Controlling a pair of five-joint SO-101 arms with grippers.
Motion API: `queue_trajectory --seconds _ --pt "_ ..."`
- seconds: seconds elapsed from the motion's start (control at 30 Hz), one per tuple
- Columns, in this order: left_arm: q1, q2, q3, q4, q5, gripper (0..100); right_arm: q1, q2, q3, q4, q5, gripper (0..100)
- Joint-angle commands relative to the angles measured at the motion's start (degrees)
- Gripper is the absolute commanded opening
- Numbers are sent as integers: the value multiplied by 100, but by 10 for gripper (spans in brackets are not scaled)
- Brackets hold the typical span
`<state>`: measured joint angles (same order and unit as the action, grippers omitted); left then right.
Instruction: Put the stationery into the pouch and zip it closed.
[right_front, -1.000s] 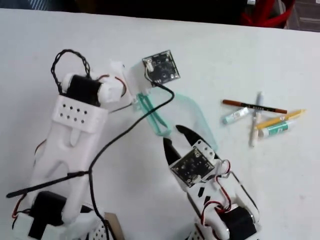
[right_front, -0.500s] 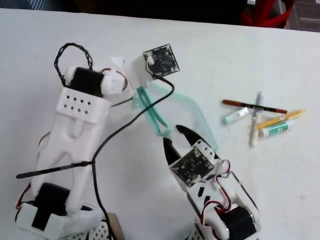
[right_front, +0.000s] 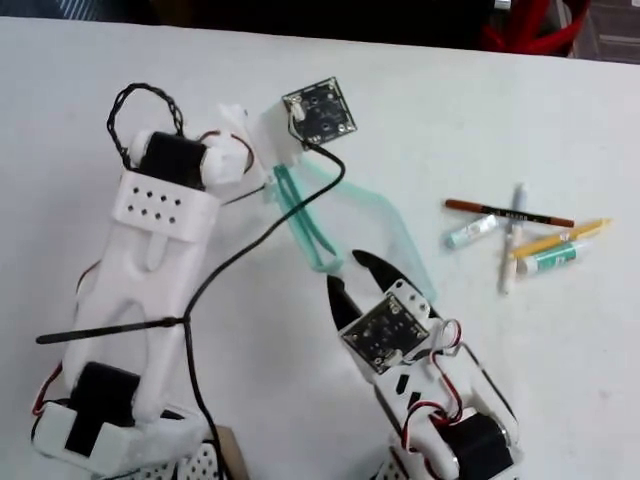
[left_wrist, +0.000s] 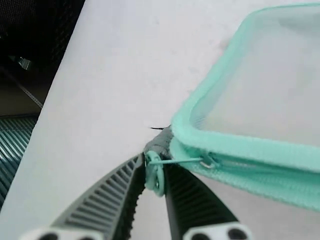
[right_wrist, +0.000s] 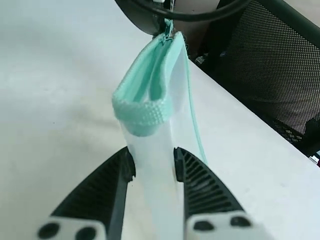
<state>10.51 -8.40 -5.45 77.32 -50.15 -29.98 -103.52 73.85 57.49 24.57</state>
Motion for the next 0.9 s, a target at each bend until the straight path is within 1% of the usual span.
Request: queue_trajectory --seconds 0.0,0.07,0.17,0.2,0.3,0.37,0.47,0.6,0.67,0.77,0.87 --pt "-286 -40 -343 -360 387 46 75 13 -176 101 -62 18" --pt "-295 -84 -343 -343 668 102 92 13 -176 101 -62 18" --pt "-295 -189 -457 -79 1424 231 119 22 -167 84 -70 18" --pt "-303 -268 -519 -9 1626 248 119 22 -167 75 -70 18" --pt "-277 -532 -721 97 2013 252 119 31 -167 75 -70 18" --pt "-277 -787 -809 229 2092 253 119 31 -167 66 -70 18" --pt "-462 -1314 -853 607 2330 251 127 40 -167 -92 -70 18" --pt "-664 -2185 -571 1354 3235 249 119 48 -167 -356 -79 18" --pt "-637 -2677 -88 1477 3516 249 101 48 -220 -444 -79 18" --pt "-673 -3468 1178 853 3789 249 119 57 -545 -462 -132 18" --pt "-699 -4374 2813 -53 4079 249 136 57 -862 -426 -615 18"
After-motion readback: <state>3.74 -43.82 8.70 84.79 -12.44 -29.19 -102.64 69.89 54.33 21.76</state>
